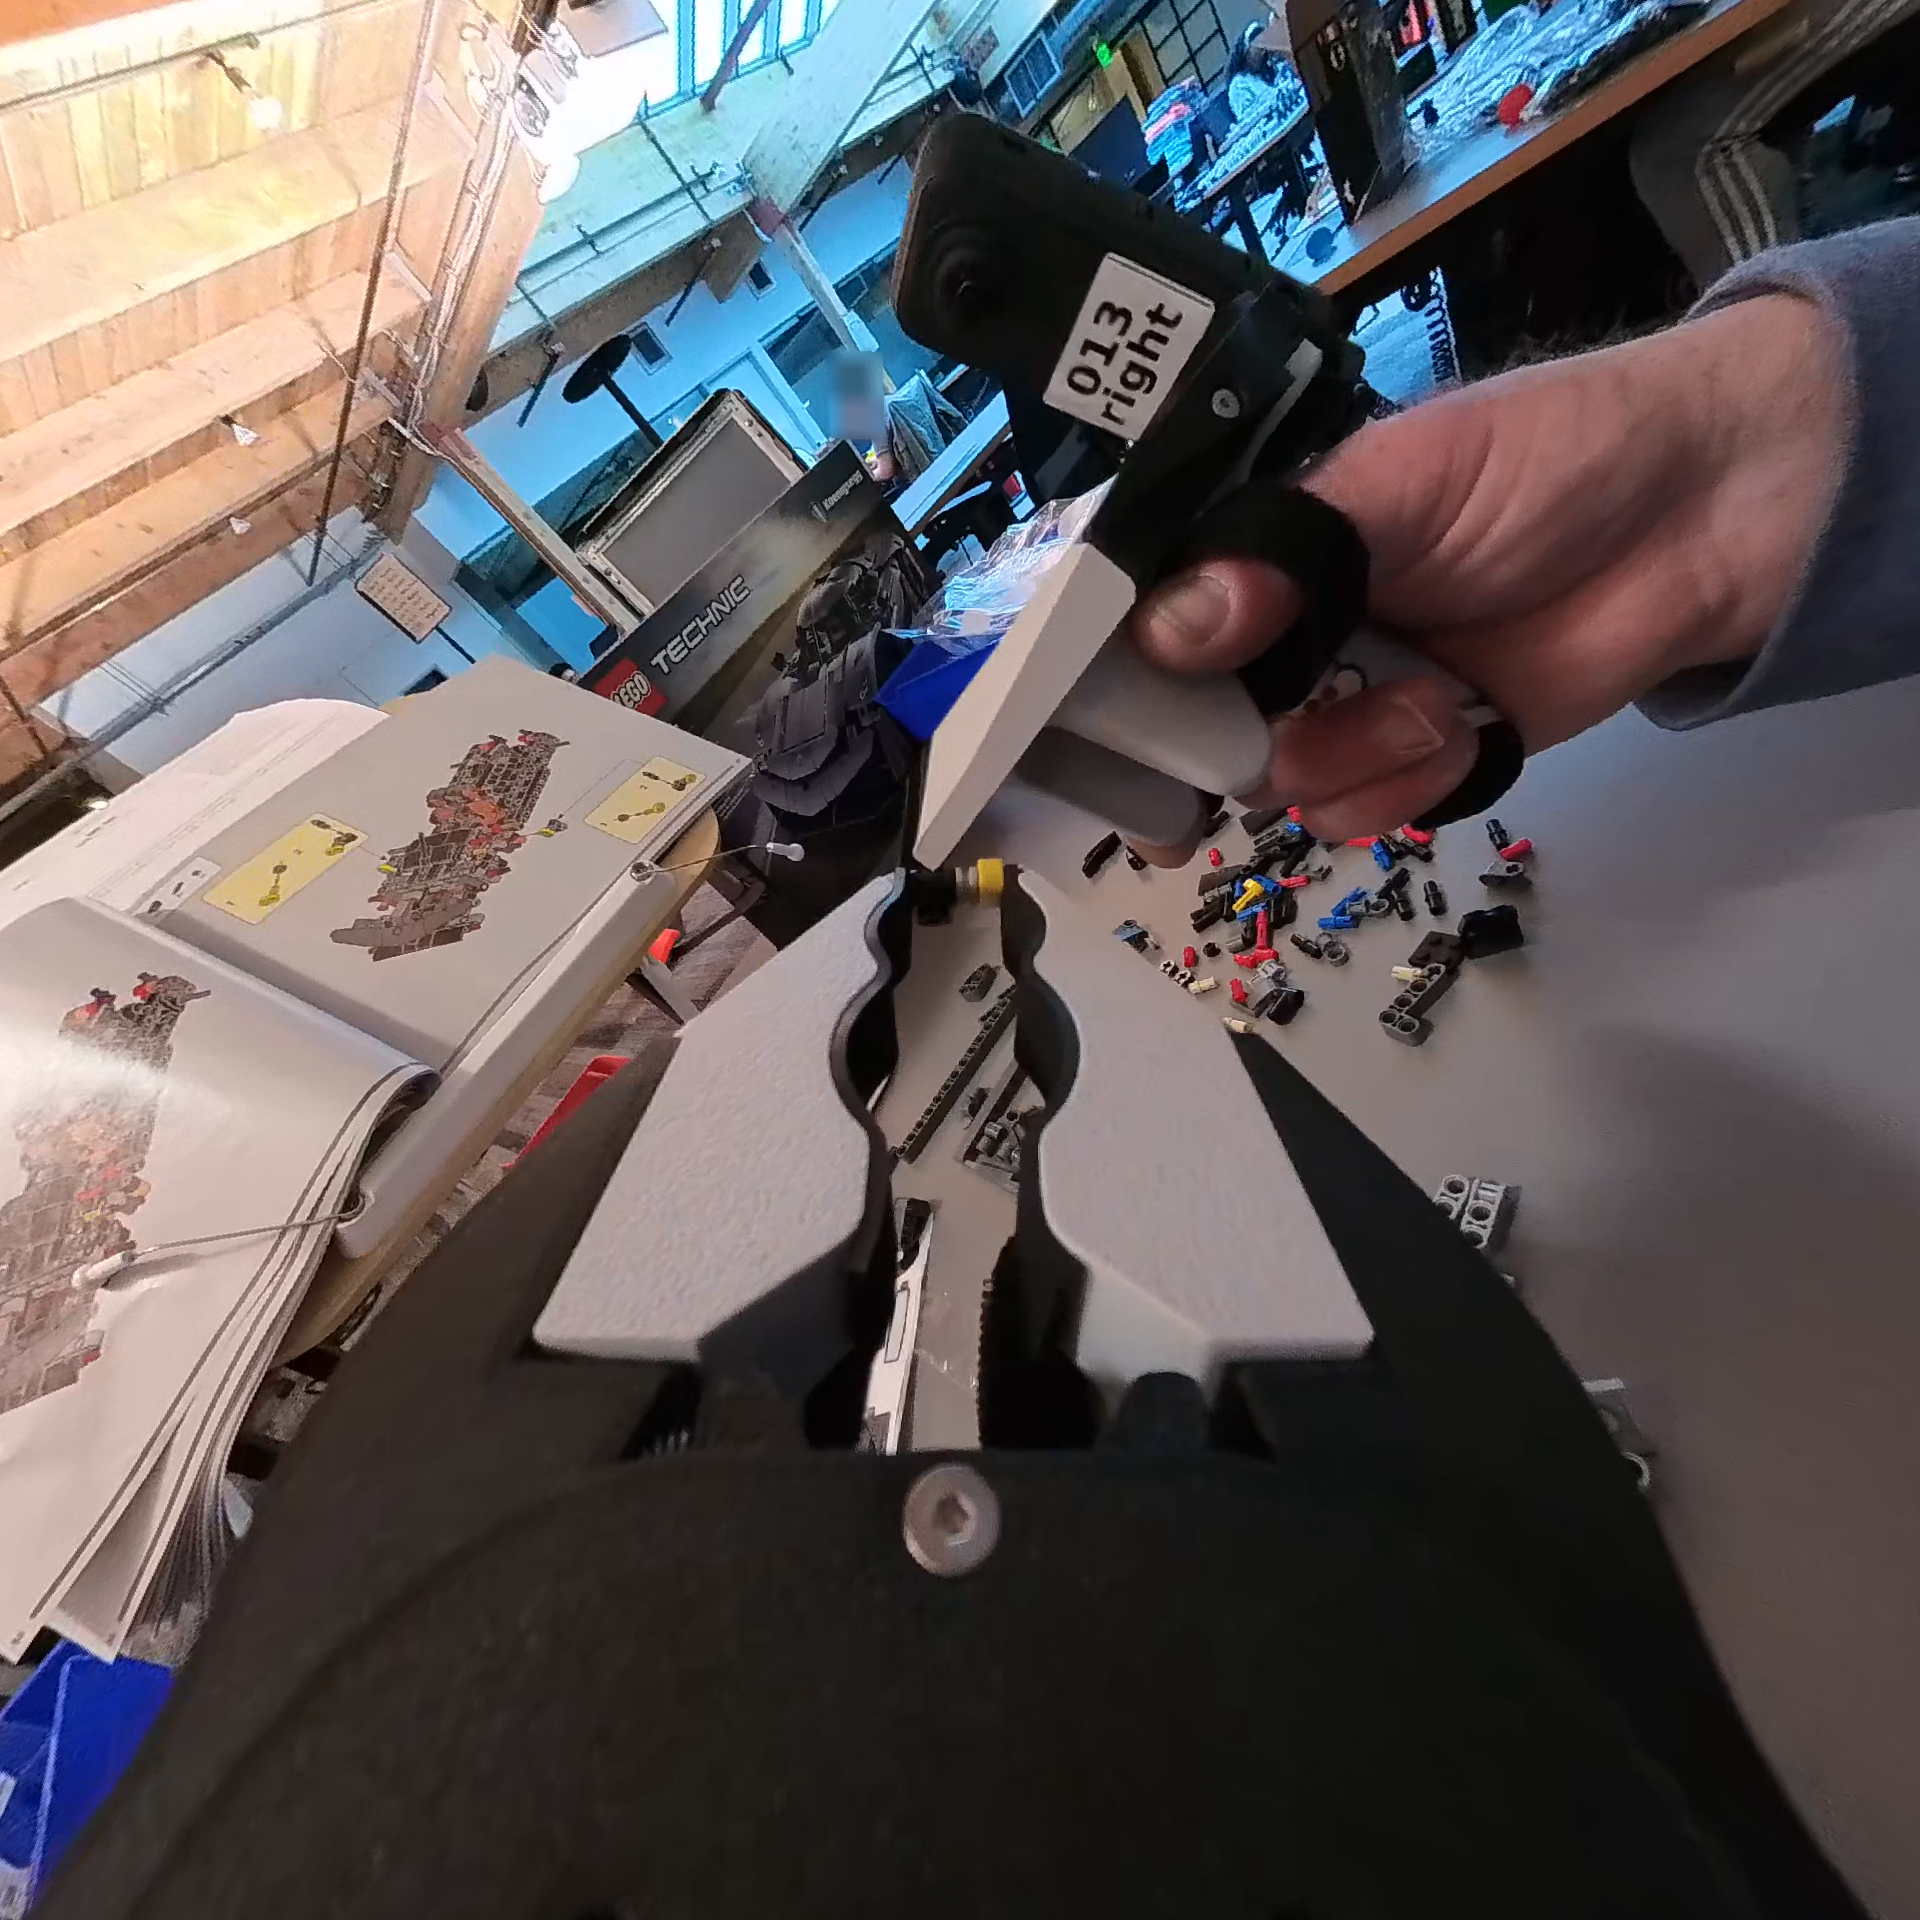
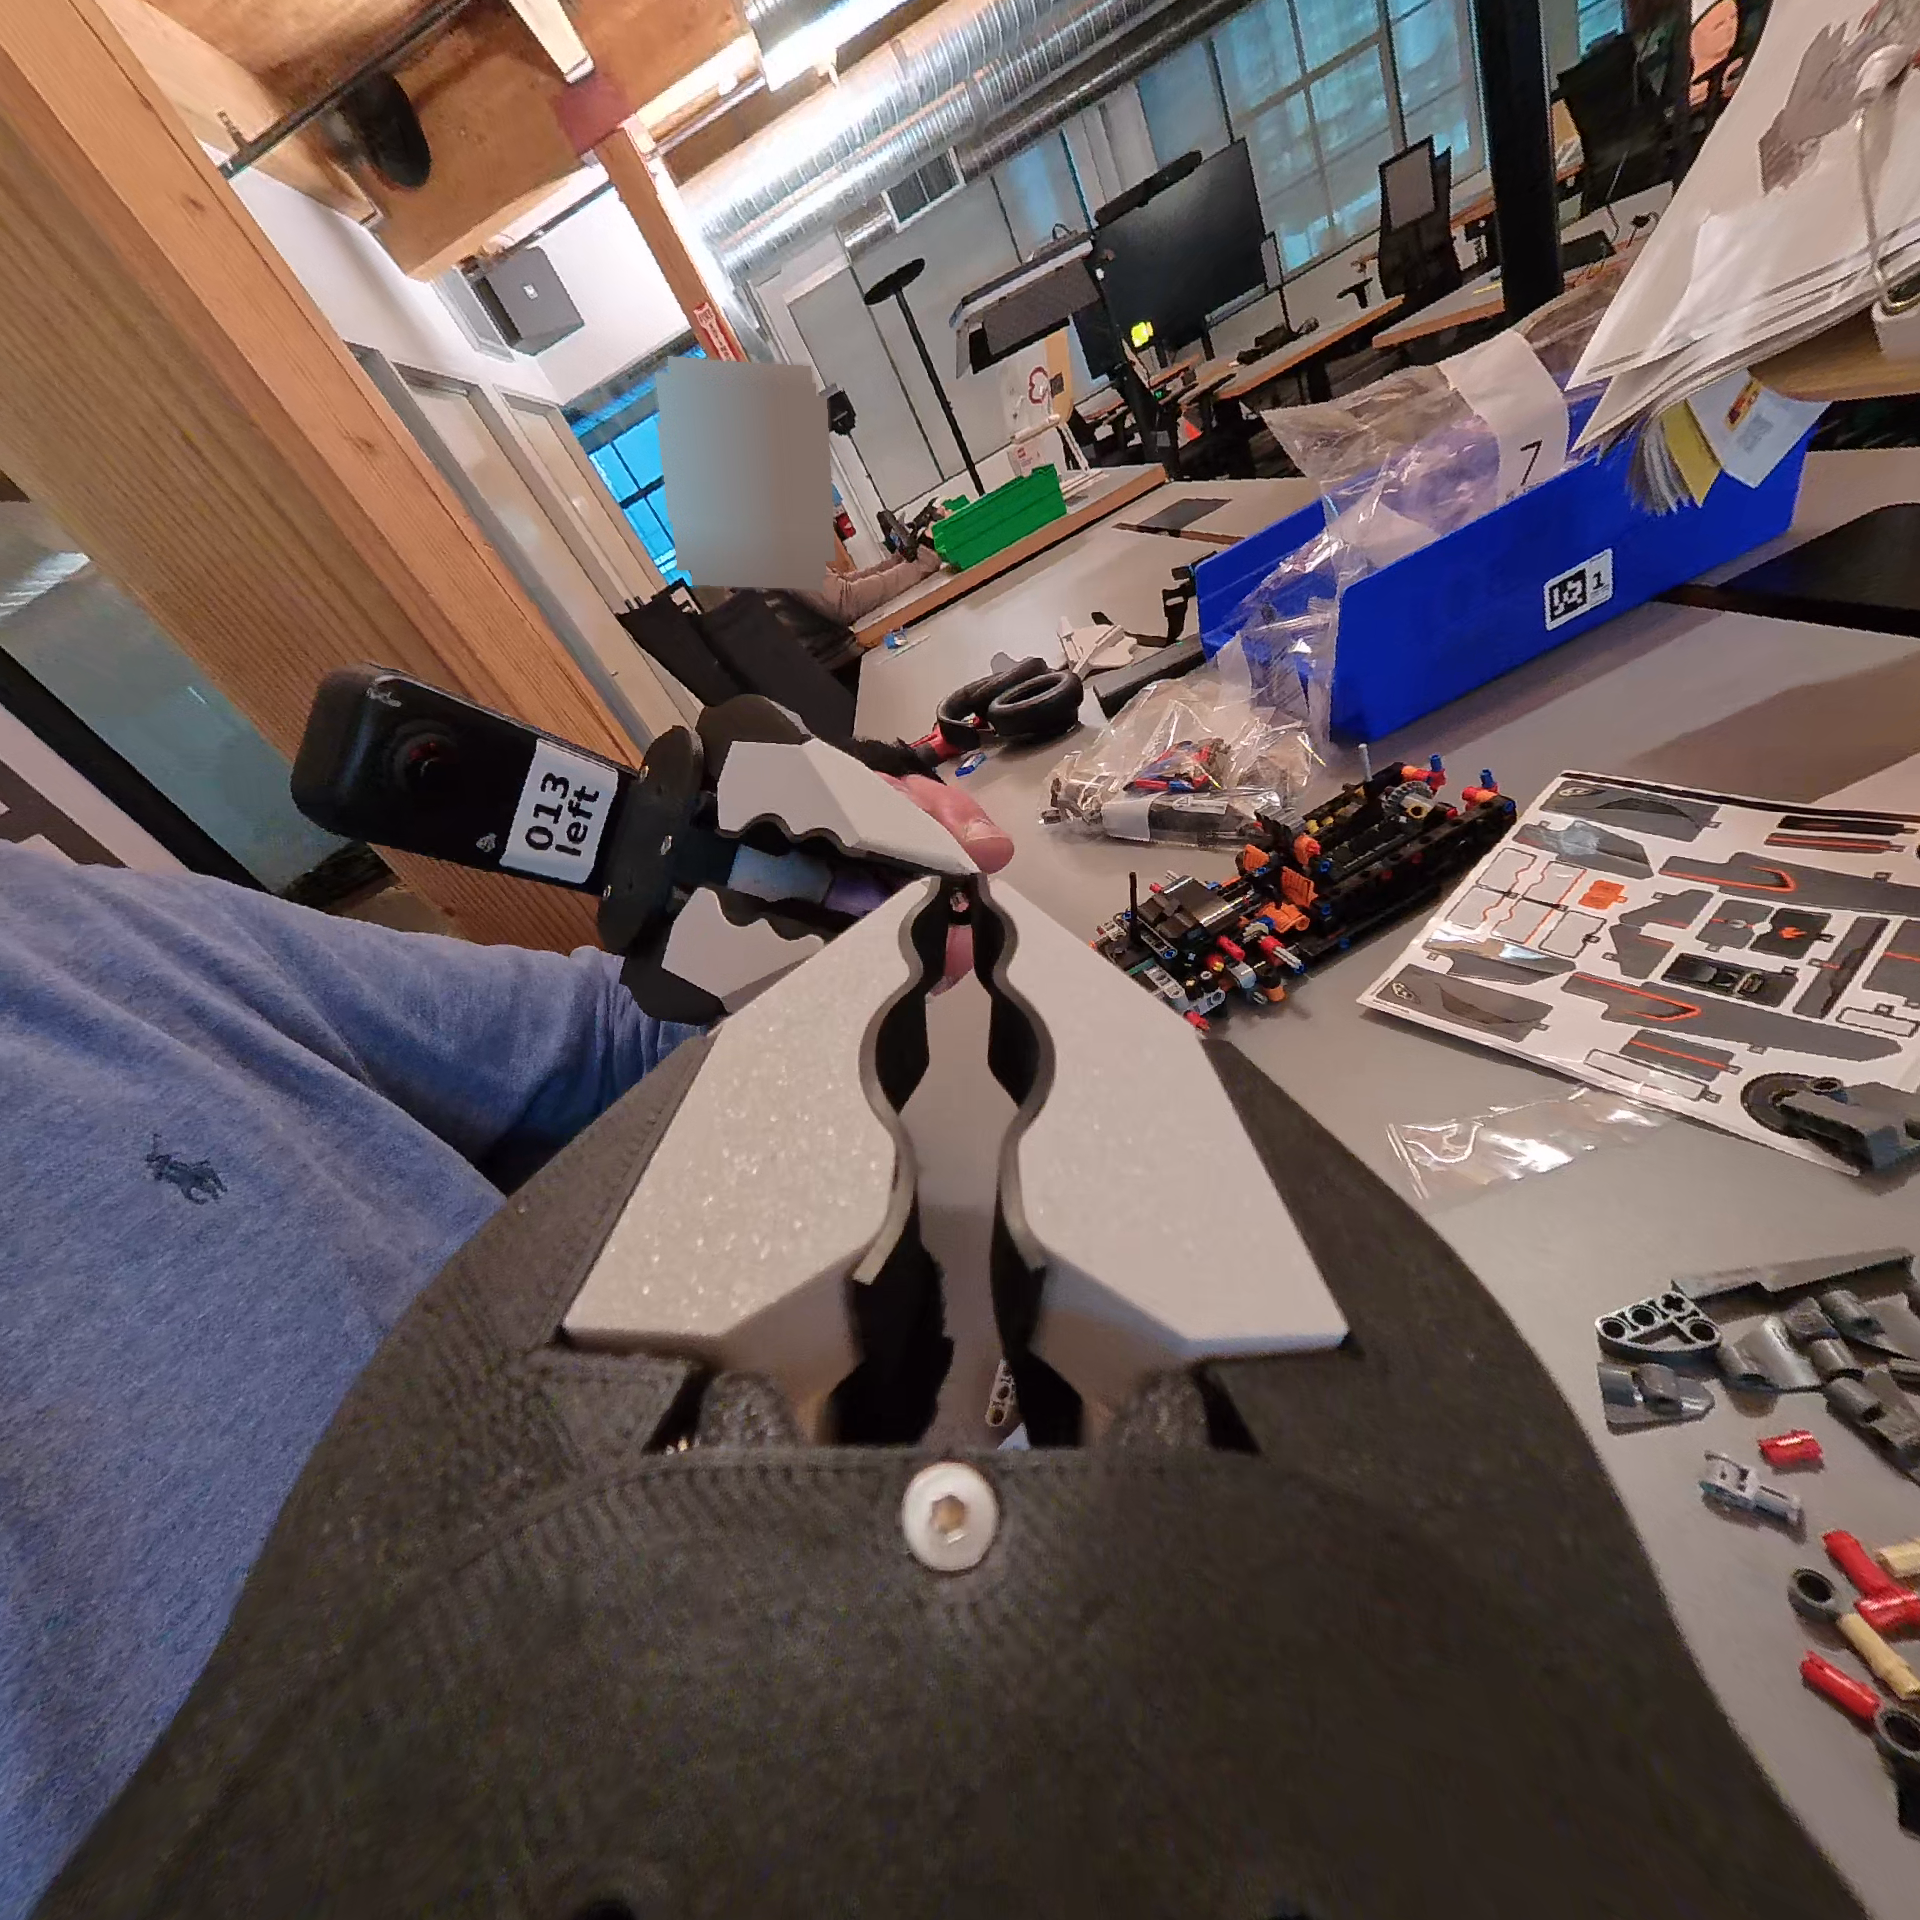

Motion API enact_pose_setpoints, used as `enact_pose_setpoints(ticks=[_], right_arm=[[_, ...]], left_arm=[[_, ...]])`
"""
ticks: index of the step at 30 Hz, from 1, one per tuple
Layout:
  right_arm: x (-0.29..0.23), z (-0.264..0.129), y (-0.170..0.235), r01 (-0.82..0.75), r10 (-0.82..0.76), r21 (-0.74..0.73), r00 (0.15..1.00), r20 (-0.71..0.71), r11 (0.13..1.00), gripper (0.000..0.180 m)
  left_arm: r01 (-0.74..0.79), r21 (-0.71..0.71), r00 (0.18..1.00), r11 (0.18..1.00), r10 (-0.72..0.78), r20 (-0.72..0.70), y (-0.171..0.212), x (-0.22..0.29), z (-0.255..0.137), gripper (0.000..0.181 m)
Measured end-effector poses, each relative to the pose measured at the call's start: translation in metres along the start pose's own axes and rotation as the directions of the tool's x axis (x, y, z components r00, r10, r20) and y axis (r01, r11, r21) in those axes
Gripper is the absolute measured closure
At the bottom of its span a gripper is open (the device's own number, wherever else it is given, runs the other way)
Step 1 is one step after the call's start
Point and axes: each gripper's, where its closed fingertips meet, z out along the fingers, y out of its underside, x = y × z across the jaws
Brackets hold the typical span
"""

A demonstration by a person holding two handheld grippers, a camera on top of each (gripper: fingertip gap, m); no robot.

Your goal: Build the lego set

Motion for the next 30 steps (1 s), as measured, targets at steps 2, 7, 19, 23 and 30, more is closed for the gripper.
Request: enact_pose_setpoints(ticks=[2, 7, 19, 23, 30], right_arm=[[-0.0009, 0.0001, -0.0007, -0.005, 0.005, 0.002, 1.0, 0.009, 1.0, 0.179], [-0.0002, 0.0007, -0.0009, 0.008, -0.008, 0.002, 1.0, -0.002, 1.0, 0.179], [-0.0012, 0.0022, -0.0028, -0.004, 0.003, 0.021, 1.0, 0.02, 1.0, 0.172], [-0.0015, 0.0017, -0.0021, 0.007, -0.007, 0.01, 1.0, 0.023, 1.0, 0.167], [0.0063, -0.0049, -0.0053, -0.001, 0.001, 0.029, 1.0, 0.007, 1.0, 0.167]], left_arm=[[0.002, 0.004, 1.0, 1.0, -0.002, 0.002, -0.0011, -0.0002, -0.0005, 0.166], [0.007, 0.001, 1.0, 1.0, -0.007, 0.001, -0.0005, -0.0009, -0.0007, 0.166], [0.01, -0.003, 1.0, 1.0, -0.01, 0.006, 0.0004, -0.0061, -0.0047, 0.166], [0.019, -0.006, 1.0, 1.0, -0.019, 0.011, 0.0025, -0.0093, -0.0059, 0.166], [0.029, -0.012, 1.0, 0.999, -0.029, 0.006, 0.0056, -0.0086, -0.0048, 0.167]])
